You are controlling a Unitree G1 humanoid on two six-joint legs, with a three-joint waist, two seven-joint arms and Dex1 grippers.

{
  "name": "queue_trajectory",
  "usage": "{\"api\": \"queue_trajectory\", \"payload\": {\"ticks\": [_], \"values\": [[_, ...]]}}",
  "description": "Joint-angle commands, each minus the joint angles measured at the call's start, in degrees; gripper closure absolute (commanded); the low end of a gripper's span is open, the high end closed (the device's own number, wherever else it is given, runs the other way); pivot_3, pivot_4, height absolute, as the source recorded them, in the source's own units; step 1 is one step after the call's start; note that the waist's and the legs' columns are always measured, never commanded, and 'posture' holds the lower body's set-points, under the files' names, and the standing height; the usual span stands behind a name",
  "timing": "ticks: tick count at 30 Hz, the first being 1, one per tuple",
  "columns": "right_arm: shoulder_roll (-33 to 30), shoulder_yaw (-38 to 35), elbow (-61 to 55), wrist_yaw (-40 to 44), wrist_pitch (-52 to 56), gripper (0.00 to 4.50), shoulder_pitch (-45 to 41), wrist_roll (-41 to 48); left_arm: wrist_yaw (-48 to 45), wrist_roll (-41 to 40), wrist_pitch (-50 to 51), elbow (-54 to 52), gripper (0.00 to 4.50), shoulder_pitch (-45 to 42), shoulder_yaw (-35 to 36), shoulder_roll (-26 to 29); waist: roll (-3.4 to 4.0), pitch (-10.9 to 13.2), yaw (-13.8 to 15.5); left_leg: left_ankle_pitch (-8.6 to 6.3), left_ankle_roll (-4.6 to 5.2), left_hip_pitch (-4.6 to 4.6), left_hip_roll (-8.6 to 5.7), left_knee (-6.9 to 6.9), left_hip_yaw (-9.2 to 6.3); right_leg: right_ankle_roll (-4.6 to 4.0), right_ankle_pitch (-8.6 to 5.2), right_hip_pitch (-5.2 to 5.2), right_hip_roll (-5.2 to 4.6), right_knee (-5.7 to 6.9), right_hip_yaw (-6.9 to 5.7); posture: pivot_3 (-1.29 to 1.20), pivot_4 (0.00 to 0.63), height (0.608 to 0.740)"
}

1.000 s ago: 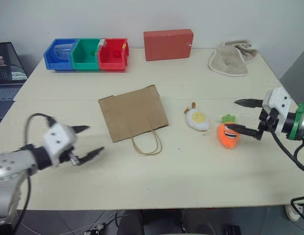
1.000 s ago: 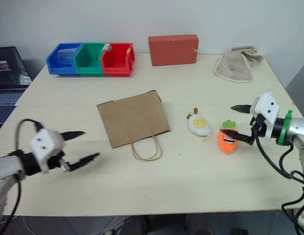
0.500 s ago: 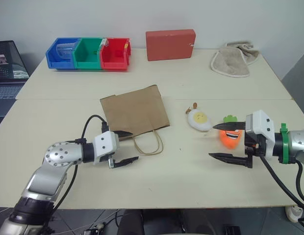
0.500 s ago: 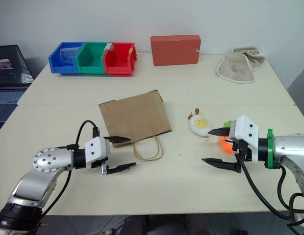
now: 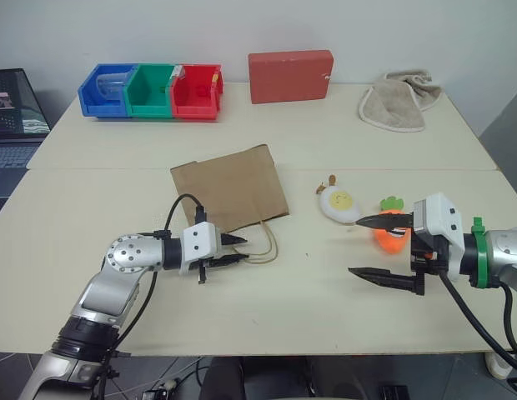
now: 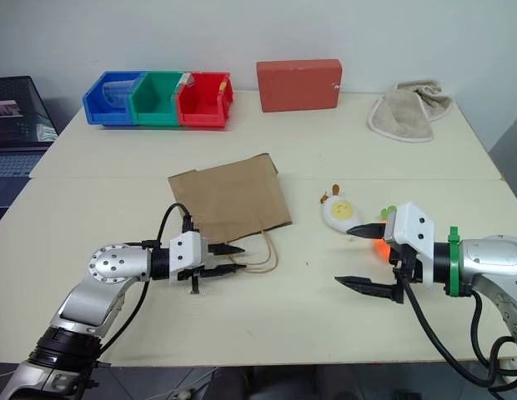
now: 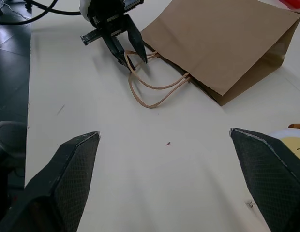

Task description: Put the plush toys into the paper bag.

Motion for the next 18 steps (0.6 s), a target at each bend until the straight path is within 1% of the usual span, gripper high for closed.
{"api": "queue_trajectory", "payload": {"ticks": [1, 7, 12, 13, 15, 18], "values": [[0.17, -1.62, -2.2, -0.47, -0.42, 0.0, 0.2, 1.39, -1.39, -1.82, 1.44, -1.84, 4.44, -0.83, 0.56, 0.73, 0.0, 0.0, 0.0, 0.0, 0.0, 0.0, 0.0, 0.0, 0.0, 0.0, 0.0, 0.0, 0.0, 0.0, 0.0, 0.0, 0.15, 0.74], [1.75, 1.52, -3.55, -3.97, 0.3, 0.0, -0.84, 1.19, -3.59, -4.48, 9.74, -5.66, 4.48, -3.86, 0.69, 2.19, -0.01, 0.0, -0.01, 0.0, 0.0, -0.01, 0.0, 0.0, -0.05, 0.0, 0.0, 0.01, 0.01, 0.0, -0.03, 0.0, 0.15, 0.74], [6.52, 8.98, -2.55, -9.47, 4.8, 0.0, -6.5, 1.03, -5.54, -16.19, 27.82, -9.95, 4.48, -12.06, 4.07, 4.04, -0.02, 0.0, -0.06, 0.01, 0.0, -0.03, 0.0, 0.03, -0.11, 0.01, 0.0, 0.02, 0.03, 0.01, -0.08, 0.0, 0.15, 0.74], [9.11, 11.33, -1.09, -11.14, 4.79, 0.17, -7.85, -0.22, -6.42, -18.3, 30.78, -9.91, 4.5, -13.26, 4.53, 4.67, -0.02, -0.01, -0.08, 0.01, 0.0, -0.04, 0.01, 0.04, -0.15, 0.01, 0.0, 0.01, 0.05, 0.01, -0.1, 0.0, 0.15, 0.74], [12.34, 15.01, 1.09, -13.13, 4.35, 0.54, -9.69, -2.86, -7.33, -21.0, 34.3, -9.7, 4.5, -14.63, 5.23, 5.25, -0.05, -0.03, -0.48, 0.01, 0.01, -0.02, 0.02, 0.02, -0.15, 0.01, 0.0, 0.02, 0.06, 0.0, -0.11, 0.0, 0.15, 0.74], [15.26, 18.95, 3.22, -13.97, 3.58, 1.62, -11.7, -5.92, -6.7, -23.59, 37.25, -8.66, 4.5, -16.47, 6.52, 4.49, -0.04, -0.02, -0.44, 0.01, 0.01, -0.04, 0.0, -0.01, -0.16, 0.01, 0.0, -0.01, 0.04, 0.01, -0.12, 0.0, 0.15, 0.74]]}}
